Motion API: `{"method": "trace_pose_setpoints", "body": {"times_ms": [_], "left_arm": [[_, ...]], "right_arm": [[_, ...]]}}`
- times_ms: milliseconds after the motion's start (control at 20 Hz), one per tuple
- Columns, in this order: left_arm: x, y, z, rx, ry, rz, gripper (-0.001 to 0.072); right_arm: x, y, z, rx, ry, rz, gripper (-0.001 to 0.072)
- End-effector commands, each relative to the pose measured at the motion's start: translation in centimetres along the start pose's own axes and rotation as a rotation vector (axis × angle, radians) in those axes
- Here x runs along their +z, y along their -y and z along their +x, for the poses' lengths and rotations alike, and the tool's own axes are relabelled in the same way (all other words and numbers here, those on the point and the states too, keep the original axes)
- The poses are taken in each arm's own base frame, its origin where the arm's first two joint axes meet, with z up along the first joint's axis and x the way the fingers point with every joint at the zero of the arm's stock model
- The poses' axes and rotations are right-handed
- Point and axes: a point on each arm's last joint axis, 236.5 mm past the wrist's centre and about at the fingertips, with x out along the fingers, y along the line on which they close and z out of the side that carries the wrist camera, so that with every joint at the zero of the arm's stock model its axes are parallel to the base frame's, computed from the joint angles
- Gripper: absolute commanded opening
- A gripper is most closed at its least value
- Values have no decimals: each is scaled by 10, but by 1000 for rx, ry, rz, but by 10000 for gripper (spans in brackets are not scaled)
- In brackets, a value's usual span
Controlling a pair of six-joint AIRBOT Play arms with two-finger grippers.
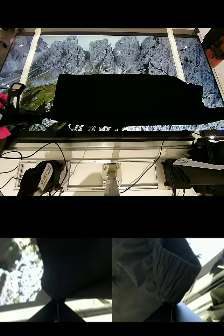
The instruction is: Fold the clothes and pants, and hang the long-sleeved shirts on hangers.
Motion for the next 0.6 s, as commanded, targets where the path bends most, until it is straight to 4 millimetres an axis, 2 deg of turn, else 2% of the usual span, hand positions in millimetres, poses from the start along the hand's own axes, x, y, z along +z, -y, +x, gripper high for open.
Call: {"method": "trace_pose_setpoints", "body": {"times_ms": [0,50,100,150,250,350,450,550], "left_arm": [[41,24,1,-131,130,-37,0],[54,31,9,-194,148,-45,0],[62,28,19,-219,131,-54,0],[71,19,30,-226,107,-65,0],[97,-6,52,-231,80,-131,0],[130,-37,72,-211,93,-216,0],[163,-61,89,-193,136,-321,0],[184,-56,109,-256,162,-372,2]], "right_arm": [[13,-26,5,57,46,14,17],[22,-48,8,118,76,-5,17],[32,-72,10,180,108,-24,17],[45,-93,12,224,145,-18,17],[77,-118,13,252,240,44,17],[112,-132,4,292,351,180,16],[137,-137,-5,344,427,323,16],[149,-146,1,367,455,367,17]]}}
